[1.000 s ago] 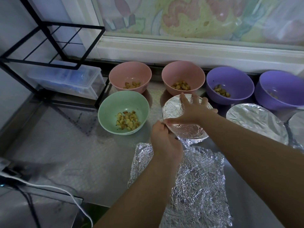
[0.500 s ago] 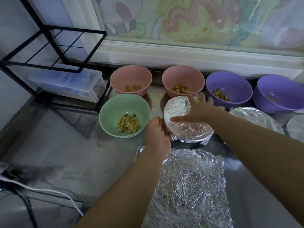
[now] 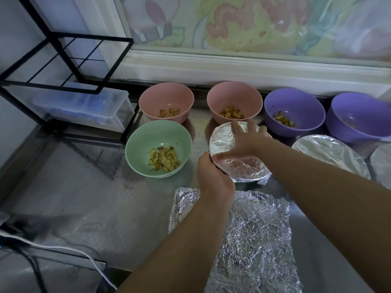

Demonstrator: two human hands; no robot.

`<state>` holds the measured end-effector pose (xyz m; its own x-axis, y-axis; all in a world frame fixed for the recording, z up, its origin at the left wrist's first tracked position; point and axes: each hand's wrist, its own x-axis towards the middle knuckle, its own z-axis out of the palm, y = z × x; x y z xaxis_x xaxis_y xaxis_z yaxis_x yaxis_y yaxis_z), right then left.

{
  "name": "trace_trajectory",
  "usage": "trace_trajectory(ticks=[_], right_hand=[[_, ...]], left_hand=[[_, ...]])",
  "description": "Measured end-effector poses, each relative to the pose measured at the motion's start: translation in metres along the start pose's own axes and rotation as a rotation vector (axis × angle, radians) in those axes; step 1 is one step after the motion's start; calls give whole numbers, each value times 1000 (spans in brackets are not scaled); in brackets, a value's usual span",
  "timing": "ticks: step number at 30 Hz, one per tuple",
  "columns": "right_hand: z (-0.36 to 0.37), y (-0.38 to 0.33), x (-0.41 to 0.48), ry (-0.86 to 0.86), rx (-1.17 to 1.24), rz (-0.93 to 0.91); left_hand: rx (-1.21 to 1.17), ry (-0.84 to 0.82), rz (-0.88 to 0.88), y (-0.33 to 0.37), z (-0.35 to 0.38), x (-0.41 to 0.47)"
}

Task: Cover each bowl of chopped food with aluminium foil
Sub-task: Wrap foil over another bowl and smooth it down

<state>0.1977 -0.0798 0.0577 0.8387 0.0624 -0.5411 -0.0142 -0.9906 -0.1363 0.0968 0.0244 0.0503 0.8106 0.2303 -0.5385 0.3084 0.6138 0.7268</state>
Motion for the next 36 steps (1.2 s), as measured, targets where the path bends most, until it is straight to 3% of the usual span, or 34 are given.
trace_trajectory(ticks=[2, 5, 10, 12, 16, 21, 24, 36], right_hand=[[0, 1, 0, 6, 12, 3], [1, 0, -3, 6, 8, 19], [3, 0, -11, 18, 37, 20], [7, 3, -15, 50, 87, -14], [25, 17, -38, 289, 124, -112], [63, 45, -79, 612, 205, -493], [87, 46, -80, 723, 168, -598], [108, 37, -57, 896, 241, -631]], left_hand=[[170, 63, 1, 6, 4, 1], [121, 102, -33, 6, 6, 6], [-161, -23, -60, 2, -1, 2], [-28, -32, -111, 9, -9, 4], [184, -97, -244, 22, -27, 14], [511, -88, -207, 22, -34, 21], [659, -136, -179, 18, -31, 24], [593, -104, -217, 11, -30, 40]])
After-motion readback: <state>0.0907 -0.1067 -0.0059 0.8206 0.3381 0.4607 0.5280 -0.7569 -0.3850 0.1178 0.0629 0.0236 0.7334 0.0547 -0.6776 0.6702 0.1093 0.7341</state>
